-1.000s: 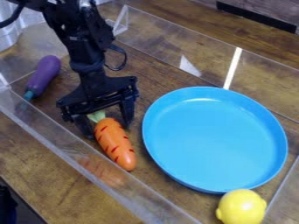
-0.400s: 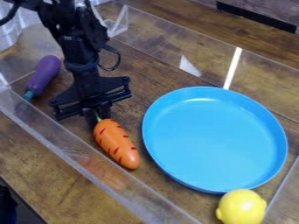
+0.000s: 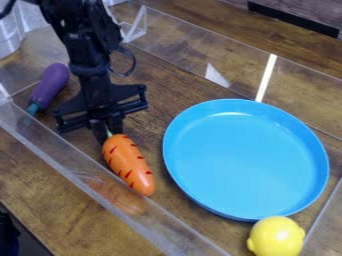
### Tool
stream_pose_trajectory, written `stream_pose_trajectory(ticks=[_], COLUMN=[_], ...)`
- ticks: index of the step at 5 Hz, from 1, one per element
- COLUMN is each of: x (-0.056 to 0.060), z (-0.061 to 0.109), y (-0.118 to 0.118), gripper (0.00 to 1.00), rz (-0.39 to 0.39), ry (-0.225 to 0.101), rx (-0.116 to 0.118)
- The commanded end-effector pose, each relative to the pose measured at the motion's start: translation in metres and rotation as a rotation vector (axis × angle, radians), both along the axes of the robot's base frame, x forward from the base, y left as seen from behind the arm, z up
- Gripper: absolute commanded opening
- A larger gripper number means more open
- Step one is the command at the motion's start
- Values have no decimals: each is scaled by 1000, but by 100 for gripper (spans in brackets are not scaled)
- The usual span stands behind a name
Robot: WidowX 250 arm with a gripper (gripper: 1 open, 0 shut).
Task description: Put the carrot on the blue tray
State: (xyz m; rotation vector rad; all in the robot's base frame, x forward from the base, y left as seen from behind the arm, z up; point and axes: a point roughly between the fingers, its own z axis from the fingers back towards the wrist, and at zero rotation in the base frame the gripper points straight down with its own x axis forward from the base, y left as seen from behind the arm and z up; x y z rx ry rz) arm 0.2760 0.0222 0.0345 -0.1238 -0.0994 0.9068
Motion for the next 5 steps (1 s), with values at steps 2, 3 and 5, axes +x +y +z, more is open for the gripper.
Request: stream_pose_trajectory(ticks=[2, 3, 5], x=[16, 15, 4], z=[78, 95, 83], y=[-18, -38, -60], gripper=[0, 0, 0], rz=[-46, -98, -138], ry=[-96, -105, -104], rx=[-49, -58, -16])
